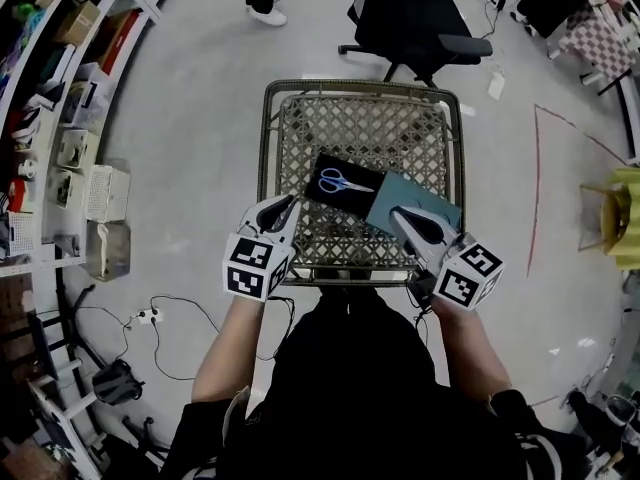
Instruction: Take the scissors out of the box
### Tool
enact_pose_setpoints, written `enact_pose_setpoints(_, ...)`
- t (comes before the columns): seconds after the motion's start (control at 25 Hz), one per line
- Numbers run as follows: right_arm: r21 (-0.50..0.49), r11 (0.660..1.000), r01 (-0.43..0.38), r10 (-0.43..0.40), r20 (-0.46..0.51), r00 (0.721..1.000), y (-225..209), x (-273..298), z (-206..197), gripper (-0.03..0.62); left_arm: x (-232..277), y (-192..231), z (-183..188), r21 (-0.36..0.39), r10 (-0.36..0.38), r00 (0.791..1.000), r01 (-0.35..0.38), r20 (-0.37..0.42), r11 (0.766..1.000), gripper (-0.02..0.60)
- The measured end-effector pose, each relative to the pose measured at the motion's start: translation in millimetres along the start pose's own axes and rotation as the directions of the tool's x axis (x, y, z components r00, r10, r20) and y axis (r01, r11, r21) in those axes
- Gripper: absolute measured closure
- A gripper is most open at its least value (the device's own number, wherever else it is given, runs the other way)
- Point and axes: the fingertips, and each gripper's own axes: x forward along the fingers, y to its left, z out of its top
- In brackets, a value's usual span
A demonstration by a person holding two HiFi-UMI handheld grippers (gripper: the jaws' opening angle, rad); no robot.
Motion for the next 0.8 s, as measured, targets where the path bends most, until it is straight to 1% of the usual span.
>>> enact_pose_setpoints(0.08, 0.005, 1.000, -0.005, 0.005, -0.007, 1.000, -4.9, 6.0, -4.8, 0.583, 14.8, 2.0, -3.4, 0.031, -0.011, 1.000, 0.012, -0.029, 0.999, 0.551)
enact_pose_setpoints(0.2, 0.017, 1.000, 0.002, -0.002, -0.015, 1.000, -13.3, 11.5, -10.2, 0.583, 39.0, 5.6, -11.9, 0.094, -0.025, 0.996, 0.033, -0.088, 0.995, 0.515)
enact_pose_setpoints(0.24, 0.025, 1.000, 0.006, -0.006, -0.016, 1.000, -16.6, 12.2, -11.4, 0.583, 46.6, 5.4, -13.6, 0.108, -0.034, 0.994, 0.046, -0.104, 0.993, 0.512)
enact_pose_setpoints(0.32, 0.042, 0.999, 0.015, -0.014, -0.022, 1.000, -23.9, 12.5, -14.5, 0.583, 61.4, 4.9, -16.0, 0.142, -0.049, 0.990, 0.068, -0.132, 0.988, 0.509)
enact_pose_setpoints(0.4, 0.058, 0.998, 0.024, -0.022, -0.032, 0.999, -32.5, 11.9, -18.6, 0.583, 77.8, 4.3, -17.5, 0.196, -0.059, 0.986, 0.090, -0.156, 0.977, 0.509)
enact_pose_setpoints(0.52, 0.085, 0.995, 0.042, -0.038, -0.041, 0.998, -47.6, 11.7, -24.0, 0.583, 105.1, 1.4, -20.6, 0.286, -0.093, 0.977, 0.147, -0.193, 0.947, 0.509)
enact_pose_setpoints(0.6, 0.102, 0.993, 0.054, -0.050, -0.041, 0.998, -57.8, 12.3, -28.2, 0.583, 122.2, -1.2, -28.5, 0.330, -0.125, 0.965, 0.199, -0.232, 0.923, 0.509)
enact_pose_setpoints(0.68, 0.117, 0.991, 0.062, -0.058, -0.039, 0.998, -67.0, 13.6, -33.3, 0.583, 137.0, -3.3, -42.2, 0.357, -0.154, 0.946, 0.254, -0.285, 0.899, 0.509)
enact_pose_setpoints(0.8, 0.135, 0.988, 0.073, -0.068, -0.037, 0.997, -76.5, 14.3, -39.1, 0.583, 152.1, -5.7, -65.3, 0.389, -0.179, 0.910, 0.329, -0.373, 0.861, 0.504)
